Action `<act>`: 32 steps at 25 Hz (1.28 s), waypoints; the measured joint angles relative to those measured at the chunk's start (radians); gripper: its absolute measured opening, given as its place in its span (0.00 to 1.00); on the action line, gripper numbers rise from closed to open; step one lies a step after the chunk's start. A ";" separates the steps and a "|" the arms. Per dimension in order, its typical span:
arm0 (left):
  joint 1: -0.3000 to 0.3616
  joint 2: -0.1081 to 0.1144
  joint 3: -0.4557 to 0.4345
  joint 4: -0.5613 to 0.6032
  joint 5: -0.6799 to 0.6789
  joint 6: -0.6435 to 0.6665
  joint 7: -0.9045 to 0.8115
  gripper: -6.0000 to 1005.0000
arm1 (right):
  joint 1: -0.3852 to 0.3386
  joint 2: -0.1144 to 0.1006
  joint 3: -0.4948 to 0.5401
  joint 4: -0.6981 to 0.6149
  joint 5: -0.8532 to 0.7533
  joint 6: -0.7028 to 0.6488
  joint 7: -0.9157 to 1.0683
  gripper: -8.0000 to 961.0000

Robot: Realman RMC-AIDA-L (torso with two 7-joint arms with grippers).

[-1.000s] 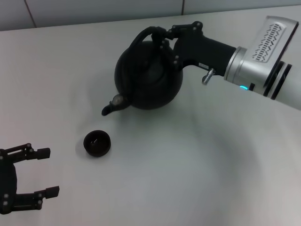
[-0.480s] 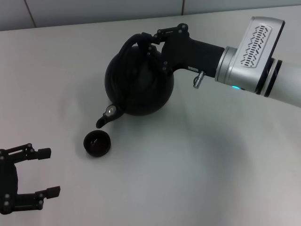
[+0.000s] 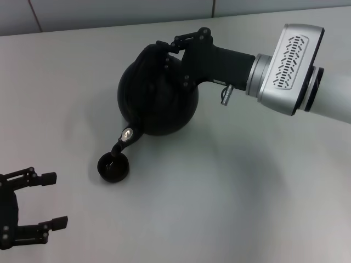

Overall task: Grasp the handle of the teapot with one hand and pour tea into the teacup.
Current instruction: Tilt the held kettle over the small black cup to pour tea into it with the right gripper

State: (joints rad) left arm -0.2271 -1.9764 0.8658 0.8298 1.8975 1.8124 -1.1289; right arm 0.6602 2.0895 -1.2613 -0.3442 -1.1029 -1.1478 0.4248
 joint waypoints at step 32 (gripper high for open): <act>-0.004 -0.002 -0.004 0.000 0.000 -0.001 0.000 0.83 | 0.006 0.001 -0.011 -0.027 0.000 0.004 -0.091 0.10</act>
State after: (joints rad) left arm -0.2306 -1.9787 0.8621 0.8298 1.8975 1.8117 -1.1289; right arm 0.6658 2.0907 -1.2726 -0.3713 -1.1026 -1.1442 0.3338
